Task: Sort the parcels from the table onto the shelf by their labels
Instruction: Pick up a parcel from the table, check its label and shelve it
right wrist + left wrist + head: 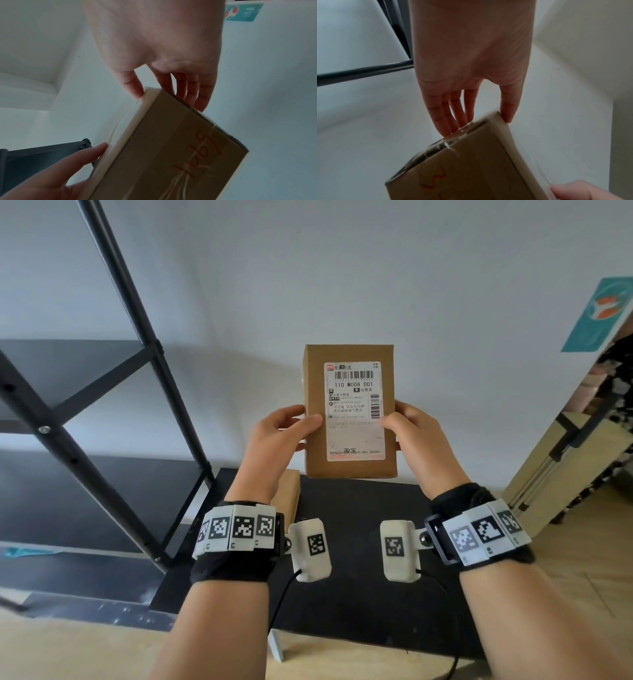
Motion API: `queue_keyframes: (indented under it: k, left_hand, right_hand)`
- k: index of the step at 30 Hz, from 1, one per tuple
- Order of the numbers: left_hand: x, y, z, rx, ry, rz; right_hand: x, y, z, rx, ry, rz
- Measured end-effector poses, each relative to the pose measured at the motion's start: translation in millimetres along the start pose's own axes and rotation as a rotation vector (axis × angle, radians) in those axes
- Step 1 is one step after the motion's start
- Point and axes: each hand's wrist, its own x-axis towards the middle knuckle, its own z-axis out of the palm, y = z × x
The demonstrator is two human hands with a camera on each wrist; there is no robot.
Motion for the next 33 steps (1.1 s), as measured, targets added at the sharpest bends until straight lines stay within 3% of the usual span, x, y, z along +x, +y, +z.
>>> queue_keyframes:
  k: [7, 14, 23, 33]
  left_hand:
    - [-26, -5, -48, 0.008, 0.091, -0.027]
    - [-72, -9, -126, -0.010, 0.136, -0.048]
    - [-168, -33, -257, -0.020, 0.268, -0.109]
    - [-260, -63, -418, -0.064, 0.491, -0.182]
  right_hand:
    - [-16, -19, 44, 0.055, -0.042, -0.010]
    - [-49, -50, 108, 0.102, -0.093, -0.016]
    - [-141, -93, 223, 0.133, -0.254, 0.029]
    - [-219, -150, 378, 0.187, -0.530, -0.044]
